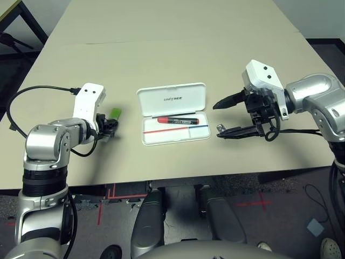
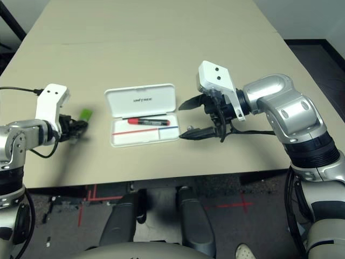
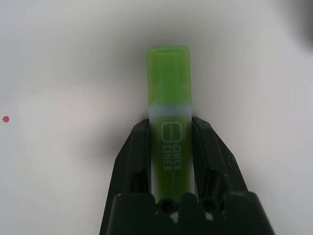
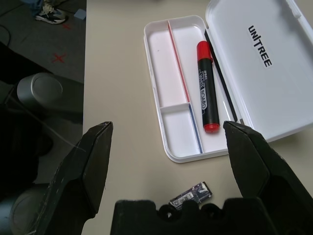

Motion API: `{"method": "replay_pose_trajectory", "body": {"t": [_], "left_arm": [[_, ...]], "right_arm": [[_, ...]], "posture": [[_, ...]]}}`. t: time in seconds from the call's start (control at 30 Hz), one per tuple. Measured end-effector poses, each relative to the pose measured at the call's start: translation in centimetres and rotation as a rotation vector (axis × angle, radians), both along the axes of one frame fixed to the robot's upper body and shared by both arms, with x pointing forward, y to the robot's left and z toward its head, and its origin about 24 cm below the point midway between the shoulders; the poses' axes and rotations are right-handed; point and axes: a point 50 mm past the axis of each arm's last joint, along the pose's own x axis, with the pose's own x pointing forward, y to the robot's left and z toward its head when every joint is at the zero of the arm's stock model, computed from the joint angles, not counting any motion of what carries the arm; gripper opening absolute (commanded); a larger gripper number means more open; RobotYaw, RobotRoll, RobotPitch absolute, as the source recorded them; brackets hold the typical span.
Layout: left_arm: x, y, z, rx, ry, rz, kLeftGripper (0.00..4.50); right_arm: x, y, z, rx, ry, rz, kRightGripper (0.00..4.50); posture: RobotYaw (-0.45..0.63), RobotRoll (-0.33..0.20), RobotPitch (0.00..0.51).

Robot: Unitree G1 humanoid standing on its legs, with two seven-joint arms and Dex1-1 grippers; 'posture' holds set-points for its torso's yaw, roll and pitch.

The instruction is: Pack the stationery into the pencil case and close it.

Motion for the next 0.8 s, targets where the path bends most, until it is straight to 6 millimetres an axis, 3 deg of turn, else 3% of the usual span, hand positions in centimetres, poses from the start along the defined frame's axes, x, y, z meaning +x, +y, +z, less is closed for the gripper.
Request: {"method": "replay_pose_trajectory", "body": {"t": [0.17, 0.33, 0.47, 0.8], "left_arm": [[-0.7, -0.5, 2.2, 0.069, -0.018, -0.252, 1.08], [-1.8, -3.0, 3.8, 0.096, -0.05, -0.599, 1.08], [-2.5, -4.9, 3.7, 0.104, -0.041, -0.789, 1.08], [-1.4, -8.3, 2.7, 0.19, -0.116, -1.01, 1.08]], "right_arm": [[0.0, -0.1, 0.0, -0.005, -0.003, -0.004, 4.5], [0.1, -0.1, -0.1, -0.008, -0.004, -0.009, 4.5], [0.2, -0.3, -0.2, -0.016, -0.005, -0.019, 4.5], [0.3, -0.5, -0.5, -0.024, -0.002, -0.028, 4.5]], "posture": [[0.01, 0.0, 0.214], [0.01, 0.0, 0.214], [0.0, 0.0, 0.213], [-0.02, 0.0, 0.217]]}}
